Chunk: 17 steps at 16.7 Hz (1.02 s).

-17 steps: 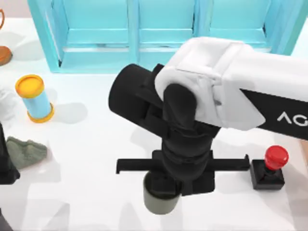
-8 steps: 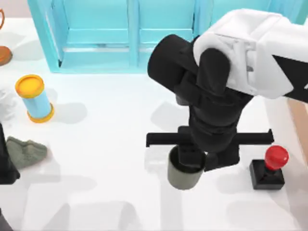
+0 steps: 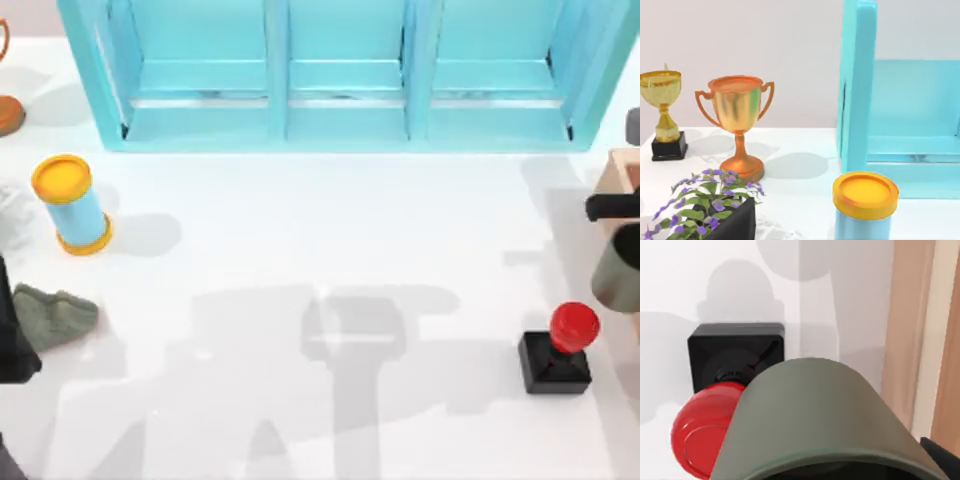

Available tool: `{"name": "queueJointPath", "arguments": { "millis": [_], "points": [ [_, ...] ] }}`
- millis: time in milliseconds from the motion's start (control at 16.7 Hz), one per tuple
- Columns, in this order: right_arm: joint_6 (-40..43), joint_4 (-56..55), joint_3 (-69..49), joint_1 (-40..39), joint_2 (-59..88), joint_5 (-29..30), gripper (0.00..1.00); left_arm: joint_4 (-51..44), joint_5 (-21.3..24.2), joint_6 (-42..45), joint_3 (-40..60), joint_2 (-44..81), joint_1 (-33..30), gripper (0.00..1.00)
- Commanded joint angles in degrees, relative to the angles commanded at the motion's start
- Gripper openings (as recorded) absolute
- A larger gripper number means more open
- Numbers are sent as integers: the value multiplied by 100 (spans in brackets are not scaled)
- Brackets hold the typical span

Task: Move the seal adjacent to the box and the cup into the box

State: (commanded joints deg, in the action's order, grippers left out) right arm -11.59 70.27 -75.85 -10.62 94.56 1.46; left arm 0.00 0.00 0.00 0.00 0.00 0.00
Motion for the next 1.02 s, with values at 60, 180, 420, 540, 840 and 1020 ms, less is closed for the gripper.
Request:
{"name": "queueJointPath", "arguments": {
  "millis": [60,180,420,540,840,1020],
  "points": [
    [583,-41,181,568,-154,23,0,0,0,0,0,0,0,100],
    [1704,-132,536,1662,-462,59,0,0,0,0,0,0,0,100],
    [3357,-351,1185,3303,-1053,88,0,0,0,0,0,0,0,100],
    [3815,-434,1415,3757,-1254,90,0,0,0,0,0,0,0,100],
    [4050,-479,1547,3989,-1364,88,0,0,0,0,0,0,0,100],
    [4042,-481,1523,3972,-1336,85,0,0,0,0,0,0,0,100]
  ]
}}
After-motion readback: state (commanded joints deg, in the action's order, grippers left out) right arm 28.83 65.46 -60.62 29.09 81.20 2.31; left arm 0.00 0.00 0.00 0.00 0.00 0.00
